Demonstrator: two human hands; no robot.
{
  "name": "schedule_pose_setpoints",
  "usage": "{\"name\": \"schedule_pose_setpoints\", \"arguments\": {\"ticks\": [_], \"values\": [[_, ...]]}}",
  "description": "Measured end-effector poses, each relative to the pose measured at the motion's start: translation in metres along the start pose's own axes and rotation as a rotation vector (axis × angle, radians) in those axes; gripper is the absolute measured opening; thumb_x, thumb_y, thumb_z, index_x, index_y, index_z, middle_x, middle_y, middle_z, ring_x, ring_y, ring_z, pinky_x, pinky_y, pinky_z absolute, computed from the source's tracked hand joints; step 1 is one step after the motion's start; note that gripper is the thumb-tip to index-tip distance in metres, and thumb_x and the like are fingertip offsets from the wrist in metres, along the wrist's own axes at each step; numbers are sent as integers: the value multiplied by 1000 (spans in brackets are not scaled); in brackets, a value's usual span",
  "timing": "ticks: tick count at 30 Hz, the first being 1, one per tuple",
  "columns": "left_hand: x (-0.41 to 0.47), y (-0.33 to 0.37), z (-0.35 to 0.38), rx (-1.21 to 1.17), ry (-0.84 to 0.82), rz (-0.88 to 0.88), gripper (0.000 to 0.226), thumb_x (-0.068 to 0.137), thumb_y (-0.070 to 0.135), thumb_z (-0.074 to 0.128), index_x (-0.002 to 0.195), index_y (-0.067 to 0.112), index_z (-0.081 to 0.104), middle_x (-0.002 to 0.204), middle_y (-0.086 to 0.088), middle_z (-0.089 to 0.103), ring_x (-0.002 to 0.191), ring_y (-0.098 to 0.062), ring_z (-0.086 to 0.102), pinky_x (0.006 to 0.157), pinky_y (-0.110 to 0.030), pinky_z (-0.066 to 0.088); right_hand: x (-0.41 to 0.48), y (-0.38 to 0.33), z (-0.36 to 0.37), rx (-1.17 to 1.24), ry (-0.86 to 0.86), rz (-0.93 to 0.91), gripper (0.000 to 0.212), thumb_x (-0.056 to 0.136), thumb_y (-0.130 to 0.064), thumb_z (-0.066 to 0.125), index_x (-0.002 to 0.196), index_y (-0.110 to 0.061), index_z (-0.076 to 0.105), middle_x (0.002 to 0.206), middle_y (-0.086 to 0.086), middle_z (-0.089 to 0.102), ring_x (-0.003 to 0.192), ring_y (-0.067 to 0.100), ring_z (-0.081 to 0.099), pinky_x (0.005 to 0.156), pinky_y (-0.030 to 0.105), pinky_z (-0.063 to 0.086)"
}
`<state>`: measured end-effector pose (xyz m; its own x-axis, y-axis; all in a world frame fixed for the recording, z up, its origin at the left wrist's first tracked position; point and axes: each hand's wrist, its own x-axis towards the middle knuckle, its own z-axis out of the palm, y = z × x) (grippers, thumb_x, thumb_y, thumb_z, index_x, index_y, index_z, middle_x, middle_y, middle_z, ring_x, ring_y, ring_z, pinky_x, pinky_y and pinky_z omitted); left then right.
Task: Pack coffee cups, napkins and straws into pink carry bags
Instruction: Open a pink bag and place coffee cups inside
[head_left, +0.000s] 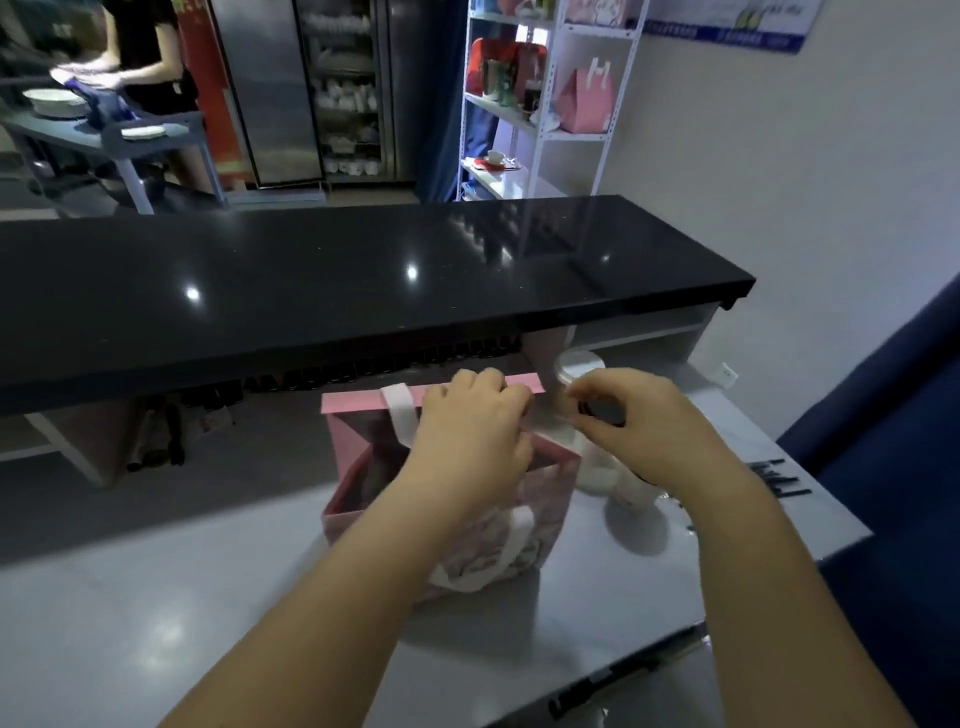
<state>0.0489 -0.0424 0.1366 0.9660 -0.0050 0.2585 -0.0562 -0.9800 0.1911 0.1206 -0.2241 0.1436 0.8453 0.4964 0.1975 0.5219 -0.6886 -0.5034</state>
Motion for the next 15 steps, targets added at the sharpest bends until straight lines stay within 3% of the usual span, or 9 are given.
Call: {"name": "schedule_pose_setpoints", "arguments": {"ticks": [3,8,11,15], "values": [[20,38,24,9,-48,18,37,91,36,48,126,25,52,123,0,51,116,-25,44,93,-42,35,-9,37,-11,-42,46,22,26,81,-22,74,104,-32,66,101,-16,64,98,7,54,83,27,47],[46,95,67,42,-126,23,38,92,35,48,128,24,50,126,-2,50,118,-29,42,94,-46,33,-23,105,-20,-30,52,100,39,78,-22,73,113,-36,64,95,-35,49,95,0,46,70,19,42],[58,121,94,83,-164,10,35,90,33,49,124,24,51,121,-1,53,115,-28,43,92,-44,32,-26,146,-15,-102,-25,115,43,75,-25,76,115,-29,62,110,-16,60,108,15,48,82,31,44],[73,133,121,148,-199,-52,36,87,32,51,123,26,52,120,0,55,115,-27,45,94,-44,32,-13,184,8,-189,-208,159,63,73,-36,75,131,-31,50,132,-6,49,122,25,41,96,38,41]]}}
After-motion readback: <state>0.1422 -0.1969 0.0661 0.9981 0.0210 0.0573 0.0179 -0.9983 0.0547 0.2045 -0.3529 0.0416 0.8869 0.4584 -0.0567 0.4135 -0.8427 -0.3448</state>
